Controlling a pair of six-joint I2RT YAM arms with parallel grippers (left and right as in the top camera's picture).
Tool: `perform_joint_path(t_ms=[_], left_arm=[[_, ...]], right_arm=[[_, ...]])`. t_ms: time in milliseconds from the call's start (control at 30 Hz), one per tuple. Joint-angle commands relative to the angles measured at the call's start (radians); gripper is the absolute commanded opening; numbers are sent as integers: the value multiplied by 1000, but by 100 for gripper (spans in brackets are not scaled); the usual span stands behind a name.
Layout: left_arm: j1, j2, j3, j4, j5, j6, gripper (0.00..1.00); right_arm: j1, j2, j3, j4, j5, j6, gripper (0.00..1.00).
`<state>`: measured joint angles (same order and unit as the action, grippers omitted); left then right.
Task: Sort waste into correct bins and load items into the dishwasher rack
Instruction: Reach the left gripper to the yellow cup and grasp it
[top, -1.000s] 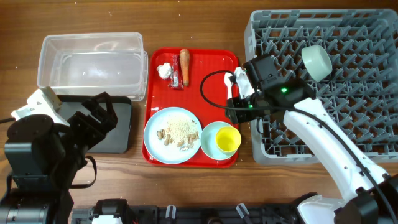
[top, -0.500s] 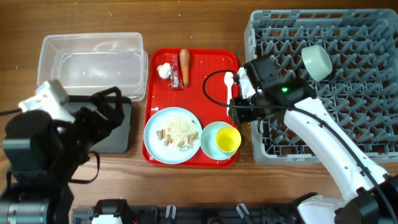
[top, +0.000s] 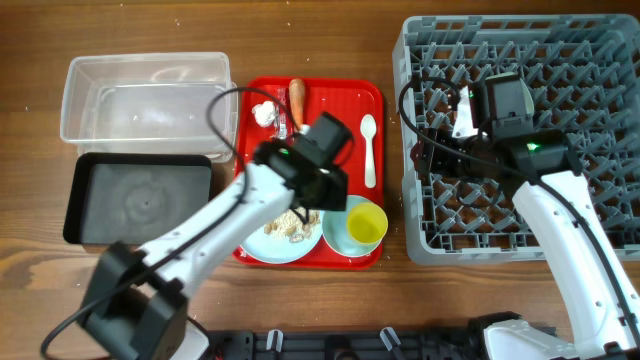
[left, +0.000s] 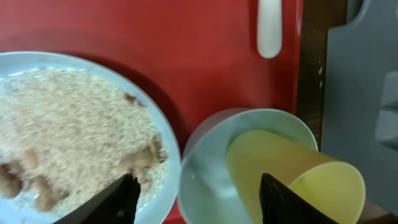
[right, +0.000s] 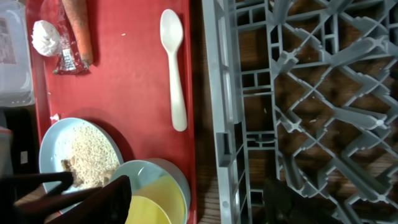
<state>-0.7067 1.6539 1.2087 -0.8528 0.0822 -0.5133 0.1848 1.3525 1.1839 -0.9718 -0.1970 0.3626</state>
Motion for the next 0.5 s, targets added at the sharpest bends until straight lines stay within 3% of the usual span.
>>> perform_joint_path(t_ms=[0,233,267,333,367,467], left_arm=[[-81,14,-3,24,-35,13,61],[-171,24,-14,28,-47,13,57],[-175,32,-22,28,-66,12,50],[-174,57,-31,27,-89,12,17],[-170,61,-31,30,-92,12,5],[-148,51,-24,31,-92,12,4]], right_arm=[[-3,-13,0,3,25,5,71],[-3,-13,0,-2,25,4,72],[-3,-13,0,-5,25,4,72],[-3,-13,0,-13,24,4,72],[-3,-13,0,-16,25,3,71],[-3,-13,0,-16,24,3,71]])
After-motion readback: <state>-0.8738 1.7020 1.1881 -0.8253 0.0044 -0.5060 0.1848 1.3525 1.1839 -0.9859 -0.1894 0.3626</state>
